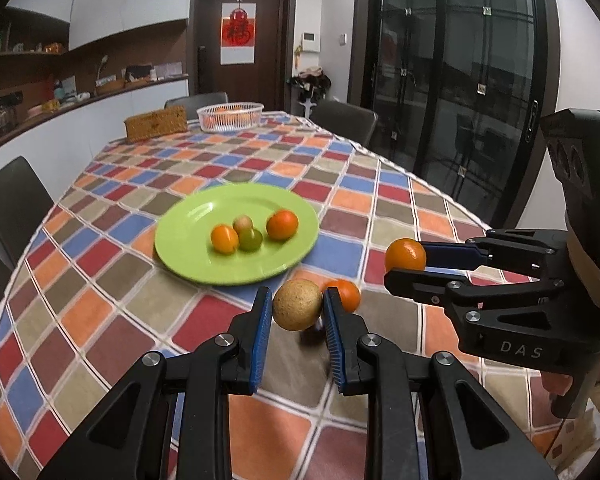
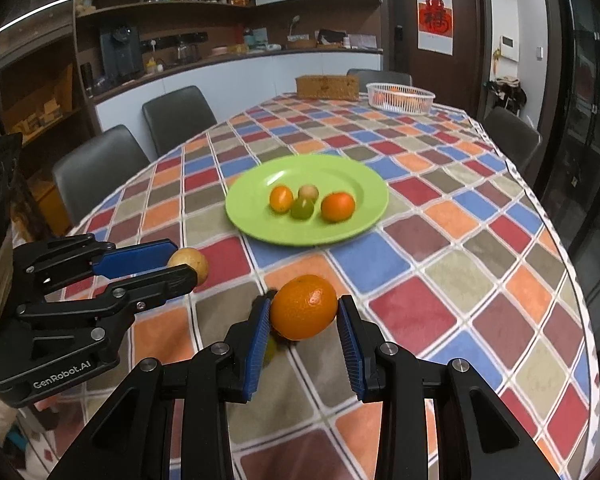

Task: Organize fruits
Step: 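Carry the brown fruit and orange over the green plate and open both tools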

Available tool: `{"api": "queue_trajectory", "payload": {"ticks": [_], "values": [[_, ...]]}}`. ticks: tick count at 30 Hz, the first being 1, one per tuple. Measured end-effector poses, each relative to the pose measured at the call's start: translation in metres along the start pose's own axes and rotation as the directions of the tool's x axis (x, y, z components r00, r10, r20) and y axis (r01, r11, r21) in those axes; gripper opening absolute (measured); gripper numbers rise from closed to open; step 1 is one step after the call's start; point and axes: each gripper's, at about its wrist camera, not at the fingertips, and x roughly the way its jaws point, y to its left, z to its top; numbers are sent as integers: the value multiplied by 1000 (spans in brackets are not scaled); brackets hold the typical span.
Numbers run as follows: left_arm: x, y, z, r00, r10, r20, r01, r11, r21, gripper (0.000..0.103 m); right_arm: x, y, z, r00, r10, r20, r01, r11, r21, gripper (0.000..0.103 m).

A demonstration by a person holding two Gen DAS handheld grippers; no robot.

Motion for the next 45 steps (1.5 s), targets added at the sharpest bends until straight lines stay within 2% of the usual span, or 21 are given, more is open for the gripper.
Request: {"api": "queue_trajectory", "payload": {"ticks": [8,14,21,36,45], "values": [[6,14,31,999,21,47,-21,1000,-9,26,8,-5,36,999,14,46,-14,1000,1,35],[15,26,50,998,20,55,-18,999,-31,26,21,-9,64,998,21,63,-21,1000,-2,35],[35,46,69,999,21,39,-18,998,-60,26,43,-16,94,999,27,46,-26,1000,-11,35],[102,93,94,997,29,-74,-39,991,-128,26,114,-29,127,998,12,-66,-13,1000,-21,35],[144,115,91,984,37,-175,-69,981,-183,26,155,-40,133,988,33,-150,-29,999,31,35]]}}
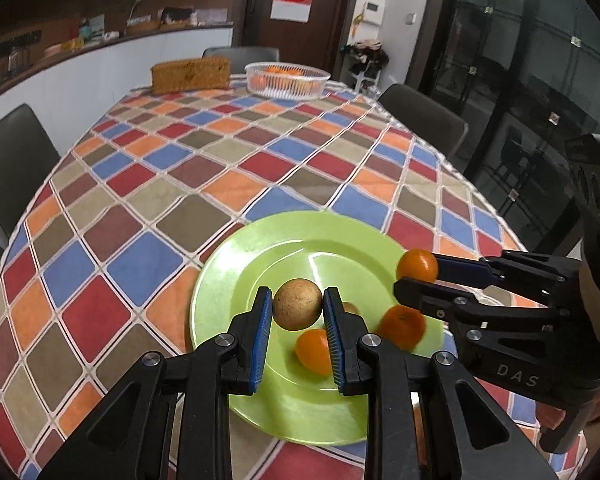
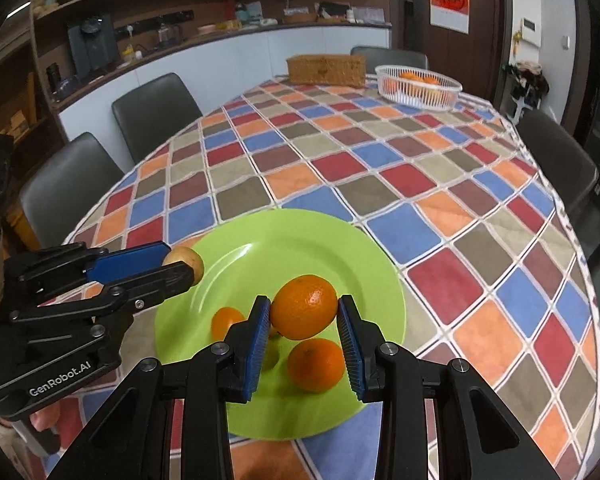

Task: Organize fruits
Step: 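Carry the brown fruit and orange over the green plate and open both tools, then withdraw both open tools from the plate toward the remaining plums and green fruit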

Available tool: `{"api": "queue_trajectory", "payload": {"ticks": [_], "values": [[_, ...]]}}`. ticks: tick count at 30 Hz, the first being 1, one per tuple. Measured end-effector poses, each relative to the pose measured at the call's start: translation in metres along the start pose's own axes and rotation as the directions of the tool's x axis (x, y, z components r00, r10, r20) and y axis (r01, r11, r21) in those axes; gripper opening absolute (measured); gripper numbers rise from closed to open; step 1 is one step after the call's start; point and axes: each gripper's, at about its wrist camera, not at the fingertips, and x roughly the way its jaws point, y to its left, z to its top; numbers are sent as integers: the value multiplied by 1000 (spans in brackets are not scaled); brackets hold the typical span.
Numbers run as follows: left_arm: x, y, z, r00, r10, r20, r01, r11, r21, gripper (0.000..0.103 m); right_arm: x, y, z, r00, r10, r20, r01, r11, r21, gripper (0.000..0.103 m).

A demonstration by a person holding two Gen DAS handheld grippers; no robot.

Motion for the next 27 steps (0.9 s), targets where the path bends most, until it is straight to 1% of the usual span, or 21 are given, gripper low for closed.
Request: {"api": "queue_trajectory", "payload": {"ticks": [7,12,16,20,27], "values": [[24,8,-1,998,12,-63,-14,999,-30,26,24,-7,1,998,2,-62,1,999,41,35],[29,8,-2,996,31,-78,-34,999,-26,26,31,-10,1,997,2,-80,3,998,62,35],[22,5,-3,998,37,-59,-37,999,-13,27,27,-8,1,997,-3,-71,7,999,49,36],[8,-2,-4,998,62,-31,-62,998,27,28,16,-5,-2,998,-17,-57,19,999,27,38],[-28,-16,-14,996,85,17,-86,994,74,28,-23,8,-12,998,-60,23,61,997,-49,38]]}}
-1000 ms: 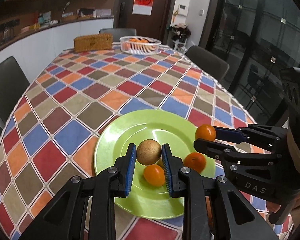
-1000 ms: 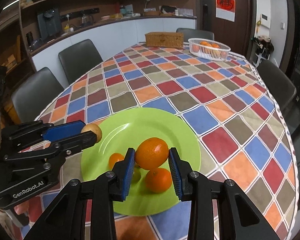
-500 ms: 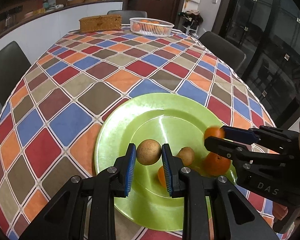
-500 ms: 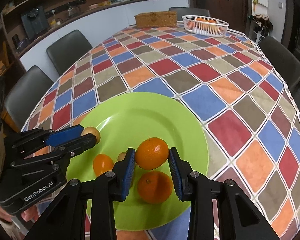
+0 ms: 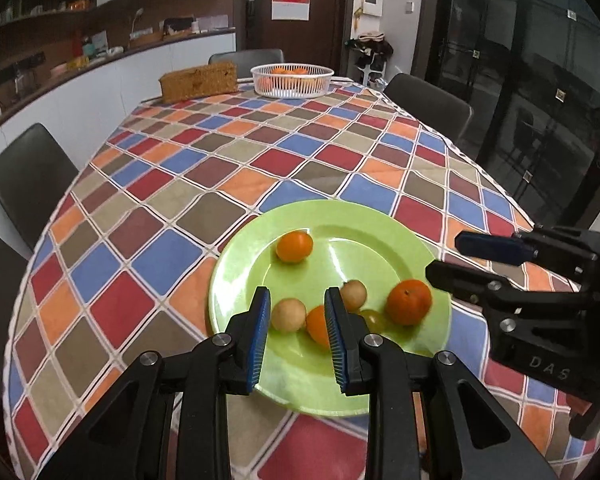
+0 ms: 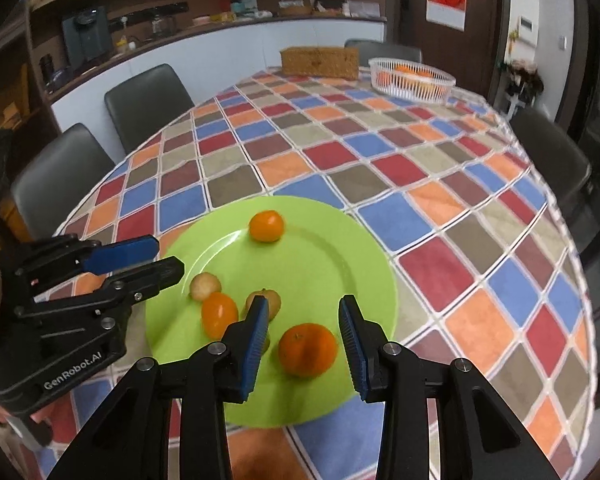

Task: Organize fruits
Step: 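Withdraw both open tools from the plate toward the remaining plums and green fruit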

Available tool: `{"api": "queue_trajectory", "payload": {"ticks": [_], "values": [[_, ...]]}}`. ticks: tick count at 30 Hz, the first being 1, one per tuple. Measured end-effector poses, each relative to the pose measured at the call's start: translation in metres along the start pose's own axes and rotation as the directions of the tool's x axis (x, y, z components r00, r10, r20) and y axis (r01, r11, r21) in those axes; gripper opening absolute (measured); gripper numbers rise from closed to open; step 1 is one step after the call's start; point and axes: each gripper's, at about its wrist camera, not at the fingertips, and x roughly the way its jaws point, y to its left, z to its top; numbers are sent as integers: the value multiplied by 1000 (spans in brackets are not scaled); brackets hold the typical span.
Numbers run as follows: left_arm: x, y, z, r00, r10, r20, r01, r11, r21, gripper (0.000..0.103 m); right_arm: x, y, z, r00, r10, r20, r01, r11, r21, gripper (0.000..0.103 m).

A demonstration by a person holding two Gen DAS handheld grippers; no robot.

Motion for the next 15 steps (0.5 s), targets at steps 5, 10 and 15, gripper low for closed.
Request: {"api": "queue_trajectory", "payload": {"ticks": [5,10,15], "values": [[-30,-10,-14,999,10,33,-11,1000,17,34,-35,8,-11,998,2,62,0,1000,-18,38],[-61,-21,-32,998,14,62,-16,1000,25,38,-66,17,-28,994,9,105,-8,1000,-18,38],[-91,-31,-50,994,39,106,-44,998,41,47,-90,25,-48,990,7,144,-4,1000,-15,45]]}}
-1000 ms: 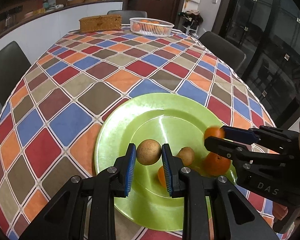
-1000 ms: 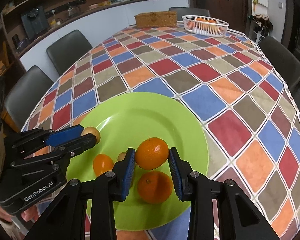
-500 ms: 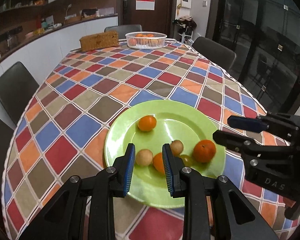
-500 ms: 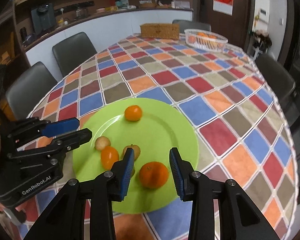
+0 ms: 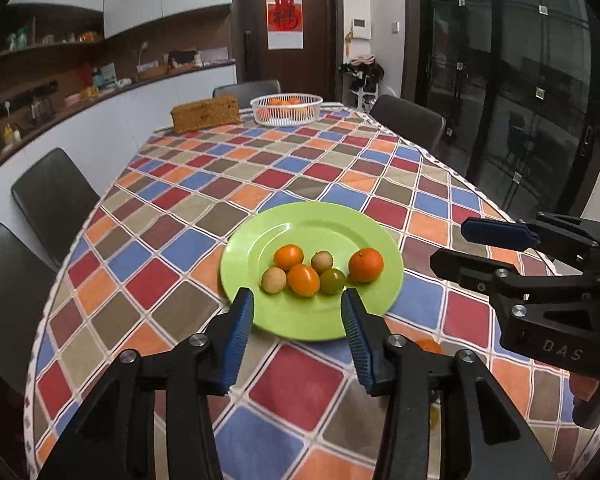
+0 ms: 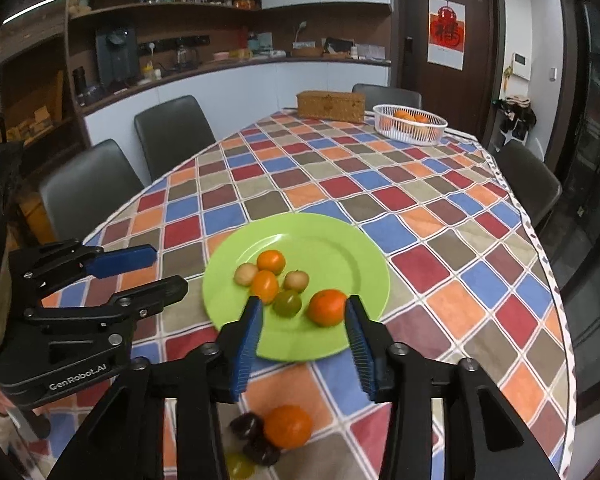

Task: Organize fruits
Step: 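Withdraw both open tools from the plate toward the remaining plums and green fruit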

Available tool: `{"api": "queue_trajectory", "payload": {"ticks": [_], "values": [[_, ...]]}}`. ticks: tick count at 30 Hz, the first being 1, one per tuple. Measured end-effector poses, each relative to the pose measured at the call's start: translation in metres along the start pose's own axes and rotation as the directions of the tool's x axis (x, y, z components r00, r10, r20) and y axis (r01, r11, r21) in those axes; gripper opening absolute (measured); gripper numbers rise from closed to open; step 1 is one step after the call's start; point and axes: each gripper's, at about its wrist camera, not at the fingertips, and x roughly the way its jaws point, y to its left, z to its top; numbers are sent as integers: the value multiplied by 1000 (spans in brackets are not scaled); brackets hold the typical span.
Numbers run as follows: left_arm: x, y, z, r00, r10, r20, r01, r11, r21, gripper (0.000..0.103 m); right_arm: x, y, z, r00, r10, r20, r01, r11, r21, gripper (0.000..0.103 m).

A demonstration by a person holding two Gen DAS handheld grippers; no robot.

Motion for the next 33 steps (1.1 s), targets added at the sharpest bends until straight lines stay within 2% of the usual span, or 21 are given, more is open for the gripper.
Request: {"api": "queue_trajectory", "payload": {"ticks": [5,8,14,23,33], "values": [[-25,-7,-14,999,18,33,-19,1000,9,52,-20,7,-16,1000,17,18,-18,1000,19,46],[-35,-7,-22,999,19,44,-18,1000,-12,57,-27,10,-24,1000,14,25,-15,999,35,53],[-46,-10,-43,999,31,45,-29,999,-38,61,-35,16,-45,1000,11,10,-12,998,58,53],[-49,-15,-72,999,31,18,-31,999,-33,62,-28,22,-80,997,31,-65,-24,995,98,53],[-36,-12,-98,999,28,-39,-30,999,-37,63,-12,36,-106,988,58,-143,-45,995,90,53]]}}
